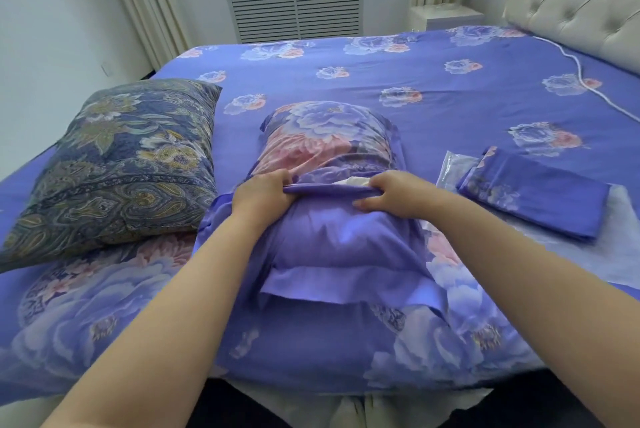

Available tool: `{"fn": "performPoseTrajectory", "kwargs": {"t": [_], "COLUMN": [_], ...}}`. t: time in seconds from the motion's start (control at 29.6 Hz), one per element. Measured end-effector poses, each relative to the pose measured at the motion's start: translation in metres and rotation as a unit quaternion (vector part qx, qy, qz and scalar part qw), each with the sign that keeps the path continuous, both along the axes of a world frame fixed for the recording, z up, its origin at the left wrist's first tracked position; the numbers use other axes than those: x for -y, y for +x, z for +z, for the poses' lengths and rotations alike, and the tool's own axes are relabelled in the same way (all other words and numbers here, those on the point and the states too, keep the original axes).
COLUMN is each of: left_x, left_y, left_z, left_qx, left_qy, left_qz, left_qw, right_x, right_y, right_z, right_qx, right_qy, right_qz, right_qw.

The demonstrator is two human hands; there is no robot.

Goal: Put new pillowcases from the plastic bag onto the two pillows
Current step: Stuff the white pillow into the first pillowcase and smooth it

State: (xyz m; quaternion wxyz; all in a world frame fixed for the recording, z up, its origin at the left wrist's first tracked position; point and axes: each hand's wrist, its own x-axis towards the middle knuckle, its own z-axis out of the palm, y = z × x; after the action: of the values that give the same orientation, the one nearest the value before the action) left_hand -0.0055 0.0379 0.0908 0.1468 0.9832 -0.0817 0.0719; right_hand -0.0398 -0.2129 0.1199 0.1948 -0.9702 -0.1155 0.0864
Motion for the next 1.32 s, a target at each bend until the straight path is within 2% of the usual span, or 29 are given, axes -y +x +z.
{"fn": "performPoseTrajectory", "kwargs": {"t": [0.07,0.13,0.2,0.3,0.34,0.44,0.51,0.57,0.64,0.71,0.74,0.81,0.88,0.94,0.98,1.01,1.08,1.15,1.21,1.25,1.28,1.32], "left_x": [-0.014,-0.022,-0.018,-0.006,-0.003,0.003,0.007,0.009,0.006,0.001,0.0,0.004,0.019,0.041,0.055,0.069,0.092,0.106,0.11,0.11,0.11,0.11], "left_y": [0.001,0.003,0.005,0.007,0.007,0.012,0.014,0.014,0.009,-0.002,-0.007,-0.02,-0.038,-0.065,-0.081,-0.097,-0.124,-0.144,-0.155,-0.158,-0.161,-0.162], "left_z": [-0.002,-0.004,-0.007,-0.011,-0.011,-0.007,-0.003,-0.006,-0.016,-0.024,-0.026,-0.023,-0.016,-0.009,-0.008,-0.01,-0.019,-0.031,-0.041,-0.044,-0.046,-0.047], "left_qx": [-0.001,-0.017,-0.04,0.003,-0.011,-0.152,-0.202,-0.171,-0.109,-0.057,-0.03,0.051,0.161,0.253,0.288,0.306,0.305,0.278,0.233,0.212,0.195,0.183], "left_qy": [-0.012,-0.035,-0.04,-0.008,-0.009,-0.03,-0.049,-0.075,-0.106,-0.132,-0.134,-0.08,-0.009,0.015,0.02,0.016,-0.018,-0.046,-0.065,-0.072,-0.079,-0.086], "left_qz": [-0.044,-0.077,-0.083,0.006,0.021,-0.007,-0.011,0.008,0.038,0.067,0.082,0.084,0.044,-0.03,-0.066,-0.102,-0.174,-0.238,-0.256,-0.25,-0.24,-0.231], "left_qw": [0.999,0.996,0.995,1.0,1.0,0.988,0.978,0.982,0.988,0.987,0.987,0.992,0.986,0.967,0.955,0.946,0.936,0.929,0.936,0.942,0.948,0.952], "right_x": [0.001,-0.001,-0.007,-0.006,-0.002,0.013,0.016,0.015,0.021,0.036,0.044,0.054,0.056,0.05,0.048,0.048,0.046,0.048,0.051,0.05,0.05,0.048], "right_y": [0.004,0.004,0.002,0.014,0.018,0.03,0.031,0.026,0.013,-0.008,-0.021,-0.051,-0.078,-0.099,-0.108,-0.113,-0.121,-0.125,-0.131,-0.136,-0.142,-0.148], "right_z": [-0.001,-0.009,-0.017,-0.018,-0.016,-0.027,-0.041,-0.05,-0.053,-0.052,-0.052,-0.058,-0.075,-0.088,-0.093,-0.098,-0.103,-0.109,-0.107,-0.1,-0.094,-0.089], "right_qx": [0.097,0.146,0.121,0.028,-0.015,-0.098,-0.055,0.023,0.063,0.042,-0.004,-0.16,-0.278,-0.315,-0.314,-0.31,-0.27,-0.164,0.009,0.08,0.082,0.029], "right_qy": [-0.042,-0.032,0.008,0.052,0.05,0.038,-0.001,-0.019,0.022,0.052,0.066,0.143,0.305,0.528,0.591,0.608,0.581,0.5,0.33,0.248,0.202,0.187], "right_qz": [-0.027,-0.028,-0.028,-0.039,-0.04,-0.052,-0.09,-0.131,-0.155,-0.197,-0.217,-0.264,-0.286,-0.284,-0.283,-0.285,-0.294,-0.324,-0.388,-0.393,-0.374,-0.336], "right_qw": [0.994,0.988,0.992,0.998,0.998,0.993,0.994,0.991,0.986,0.978,0.974,0.94,0.865,0.736,0.687,0.673,0.71,0.786,0.861,0.882,0.902,0.923]}}
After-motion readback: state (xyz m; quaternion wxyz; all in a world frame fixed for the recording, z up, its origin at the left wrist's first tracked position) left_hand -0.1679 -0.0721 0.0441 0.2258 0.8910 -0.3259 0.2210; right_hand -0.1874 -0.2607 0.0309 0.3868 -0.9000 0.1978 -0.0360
